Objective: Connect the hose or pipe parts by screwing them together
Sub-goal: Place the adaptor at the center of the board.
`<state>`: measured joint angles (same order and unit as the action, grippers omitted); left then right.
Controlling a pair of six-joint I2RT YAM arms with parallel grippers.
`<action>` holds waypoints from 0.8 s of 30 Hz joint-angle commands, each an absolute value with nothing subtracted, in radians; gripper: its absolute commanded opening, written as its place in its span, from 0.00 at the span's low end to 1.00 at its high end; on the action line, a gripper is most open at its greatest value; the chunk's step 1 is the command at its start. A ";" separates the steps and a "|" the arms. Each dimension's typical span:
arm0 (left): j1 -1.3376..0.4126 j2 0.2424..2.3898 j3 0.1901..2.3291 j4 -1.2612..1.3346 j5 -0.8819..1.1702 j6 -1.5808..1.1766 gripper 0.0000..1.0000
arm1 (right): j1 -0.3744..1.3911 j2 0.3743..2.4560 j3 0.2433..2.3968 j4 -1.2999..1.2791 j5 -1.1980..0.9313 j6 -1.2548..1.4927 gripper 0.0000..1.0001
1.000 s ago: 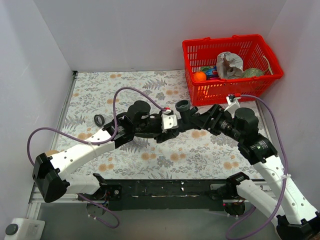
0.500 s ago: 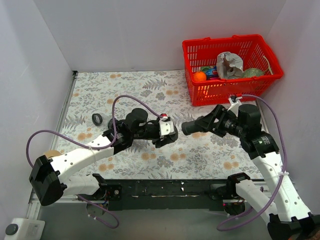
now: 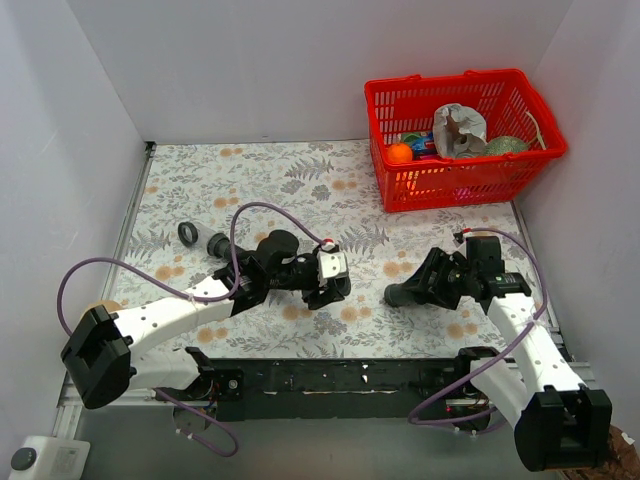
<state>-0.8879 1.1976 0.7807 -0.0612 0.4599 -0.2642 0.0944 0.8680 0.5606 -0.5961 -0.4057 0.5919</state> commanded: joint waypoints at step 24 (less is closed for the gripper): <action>-0.896 1.138 0.741 -0.006 0.454 -0.245 0.11 | 0.083 0.847 0.713 -1.135 -0.147 0.658 0.97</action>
